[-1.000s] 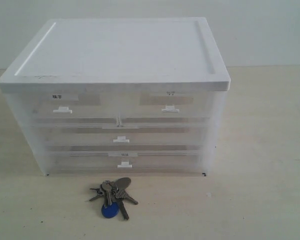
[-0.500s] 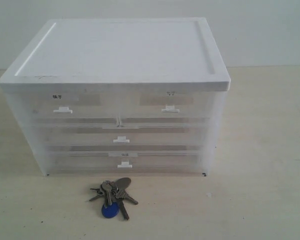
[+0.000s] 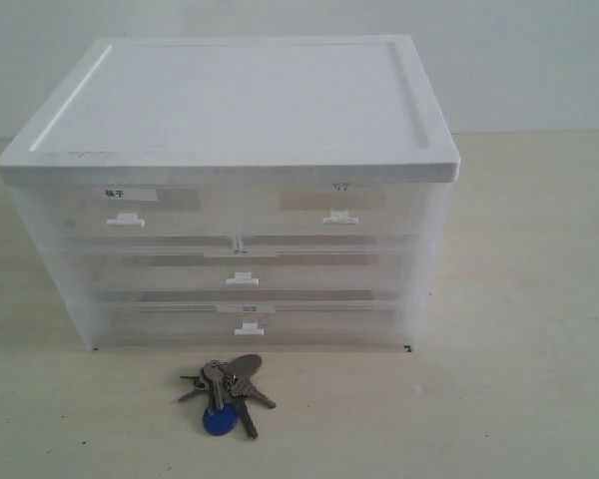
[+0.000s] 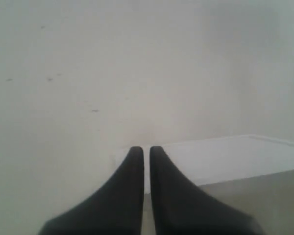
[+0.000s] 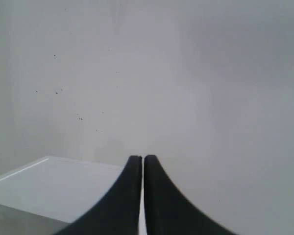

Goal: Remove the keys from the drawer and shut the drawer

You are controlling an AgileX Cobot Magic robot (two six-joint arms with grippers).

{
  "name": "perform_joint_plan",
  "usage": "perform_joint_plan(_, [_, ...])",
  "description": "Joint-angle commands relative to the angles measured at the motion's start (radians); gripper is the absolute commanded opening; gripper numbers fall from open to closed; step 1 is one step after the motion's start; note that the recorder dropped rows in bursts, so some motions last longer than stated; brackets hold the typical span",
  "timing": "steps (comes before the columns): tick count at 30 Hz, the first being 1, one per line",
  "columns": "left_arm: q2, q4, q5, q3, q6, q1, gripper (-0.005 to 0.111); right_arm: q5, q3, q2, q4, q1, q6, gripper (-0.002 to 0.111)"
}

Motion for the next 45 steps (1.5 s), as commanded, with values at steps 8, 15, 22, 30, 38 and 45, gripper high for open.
perform_joint_plan(8, [-0.003,0.041,0.35,0.007,-0.051,0.313,0.005,-0.012,-0.005,-0.002,-0.003,0.003,0.0,0.0])
perform_joint_plan(15, [-0.003,0.053,0.532,0.007,-0.035,0.313,0.005,-0.014,-0.005,-0.002,-0.003,0.003,0.0,0.0])
perform_joint_plan(22, [-0.003,0.053,0.524,0.007,-0.035,0.313,0.005,-0.014,-0.005,-0.002,-0.003,0.003,0.0,0.0])
perform_joint_plan(30, [-0.003,0.053,0.524,0.007,-0.035,0.313,0.005,-0.014,-0.005,-0.002,-0.003,0.003,0.0,0.0])
perform_joint_plan(38, [-0.003,0.053,0.524,0.007,-0.035,0.313,0.005,-0.014,-0.005,-0.002,-0.003,0.003,0.0,0.0])
perform_joint_plan(45, [-0.003,0.053,0.524,0.007,-0.035,0.313,0.005,-0.014,-0.004,-0.002,-0.003,0.003,-0.007,0.0])
